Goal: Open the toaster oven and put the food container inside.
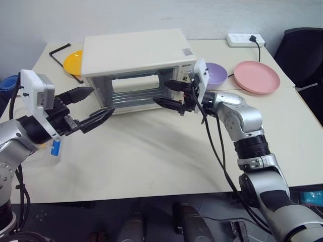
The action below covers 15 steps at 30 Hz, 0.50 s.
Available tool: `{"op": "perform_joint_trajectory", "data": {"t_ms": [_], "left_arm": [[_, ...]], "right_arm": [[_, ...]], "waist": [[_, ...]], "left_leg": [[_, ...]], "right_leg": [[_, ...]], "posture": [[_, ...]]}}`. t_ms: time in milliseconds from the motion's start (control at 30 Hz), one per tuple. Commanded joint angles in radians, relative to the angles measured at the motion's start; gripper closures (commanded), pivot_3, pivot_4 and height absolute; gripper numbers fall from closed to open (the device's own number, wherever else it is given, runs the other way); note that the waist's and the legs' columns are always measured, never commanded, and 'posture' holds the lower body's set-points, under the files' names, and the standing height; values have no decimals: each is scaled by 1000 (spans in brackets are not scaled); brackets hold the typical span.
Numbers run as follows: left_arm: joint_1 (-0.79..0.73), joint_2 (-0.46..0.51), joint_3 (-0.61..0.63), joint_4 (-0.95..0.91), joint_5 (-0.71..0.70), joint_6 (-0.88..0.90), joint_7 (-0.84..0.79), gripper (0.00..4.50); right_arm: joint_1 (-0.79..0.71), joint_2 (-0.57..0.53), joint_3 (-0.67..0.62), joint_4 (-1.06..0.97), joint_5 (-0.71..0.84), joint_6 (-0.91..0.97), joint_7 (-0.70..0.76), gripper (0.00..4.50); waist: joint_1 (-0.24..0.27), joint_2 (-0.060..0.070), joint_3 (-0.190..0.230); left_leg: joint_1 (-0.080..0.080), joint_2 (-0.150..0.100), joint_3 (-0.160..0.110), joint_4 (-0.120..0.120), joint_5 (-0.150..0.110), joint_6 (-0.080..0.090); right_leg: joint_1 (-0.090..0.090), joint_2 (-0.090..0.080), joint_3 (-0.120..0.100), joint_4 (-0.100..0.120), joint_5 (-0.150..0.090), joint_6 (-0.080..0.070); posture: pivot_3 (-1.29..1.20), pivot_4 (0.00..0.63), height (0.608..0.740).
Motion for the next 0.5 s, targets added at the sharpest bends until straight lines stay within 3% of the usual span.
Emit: {"op": "perform_joint_trajectory", "data": {"t_ms": [33, 267, 500], "left_arm": [[-5, 26, 30, 2, 12, -15, 14, 0], [-33, 22, 13, 33, 55, -42, 50, 0], [-197, 15, -67, 201, 193, -129, 115, 0]], "right_arm": [[-47, 27, 1, 1, 0, -36, 28, 26], [-30, 38, 24, -103, 28, -7, 114, 26], [71, 3, 73, -276, 36, 32, 181, 26]], "waist": [[0, 0, 0], [-2, 0, 0], [-8, 0, 0]], "left_leg": [[0, 0, 0, 0, 0, 0], [0, 0, 0, 0, 0, 0], [-1, 1, 2, -3, -1, -2]], "right_leg": [[0, 0, 0, 0, 0, 0], [-1, 0, 0, 0, 0, 0], [-5, 2, 0, 2, 0, 0]], "posture": [[0, 150, 740], [0, 150, 740], [0, 150, 740]]}}
